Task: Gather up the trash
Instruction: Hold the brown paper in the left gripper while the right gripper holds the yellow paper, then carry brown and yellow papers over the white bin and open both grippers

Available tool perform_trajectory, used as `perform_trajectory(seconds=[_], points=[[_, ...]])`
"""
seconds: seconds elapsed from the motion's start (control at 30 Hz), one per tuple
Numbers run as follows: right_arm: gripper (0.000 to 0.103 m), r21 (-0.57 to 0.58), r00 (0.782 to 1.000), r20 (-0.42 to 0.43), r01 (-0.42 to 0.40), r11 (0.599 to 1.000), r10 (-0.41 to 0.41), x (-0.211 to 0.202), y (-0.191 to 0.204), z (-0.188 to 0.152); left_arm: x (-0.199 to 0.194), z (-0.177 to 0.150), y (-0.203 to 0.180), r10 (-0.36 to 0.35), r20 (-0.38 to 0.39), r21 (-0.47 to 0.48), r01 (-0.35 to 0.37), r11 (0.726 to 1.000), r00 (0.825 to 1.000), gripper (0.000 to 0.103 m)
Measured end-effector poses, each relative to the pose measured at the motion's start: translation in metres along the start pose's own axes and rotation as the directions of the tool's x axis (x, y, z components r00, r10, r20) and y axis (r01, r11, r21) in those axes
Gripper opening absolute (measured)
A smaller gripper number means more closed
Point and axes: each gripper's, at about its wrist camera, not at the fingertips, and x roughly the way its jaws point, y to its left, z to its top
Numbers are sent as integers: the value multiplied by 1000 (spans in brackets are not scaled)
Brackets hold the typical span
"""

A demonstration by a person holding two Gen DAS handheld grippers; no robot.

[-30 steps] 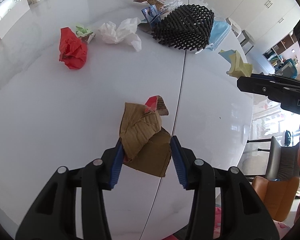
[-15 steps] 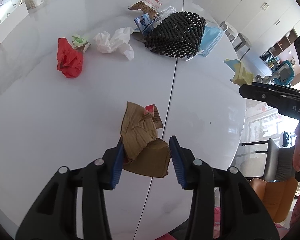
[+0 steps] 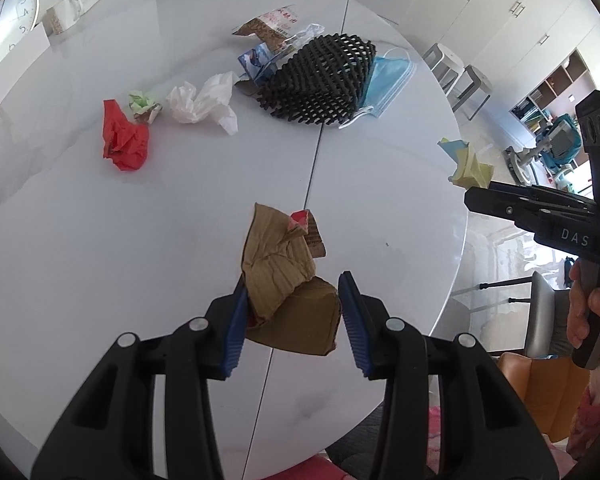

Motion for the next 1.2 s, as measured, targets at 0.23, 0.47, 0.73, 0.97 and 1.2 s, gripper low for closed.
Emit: perform_trajectory(seconds=[0.23, 0.47, 0.73, 0.97, 1.2], points=[[39, 71, 999, 44, 24, 997, -27, -28, -45, -17, -6, 18, -61, -51, 17, 97, 49, 994, 999, 42], [39, 195, 989, 82, 107, 975, -125, -73, -120, -53, 10, 38, -163, -120, -4, 268, 116, 956, 993, 42], [39, 341, 977, 68, 168, 925, -202, -102, -196, -102, 64, 41, -266, -136, -94, 390, 162, 906, 986, 42], [39, 405, 982, 49, 148, 902, -184, -90, -232, -125, 118, 36, -306, -31, -172, 427, 103, 898, 985, 42], [39, 433, 991, 40, 99, 896, -129, -68, -249, -131, 165, 38, -317, 88, -237, 432, 24, 902, 968, 46]])
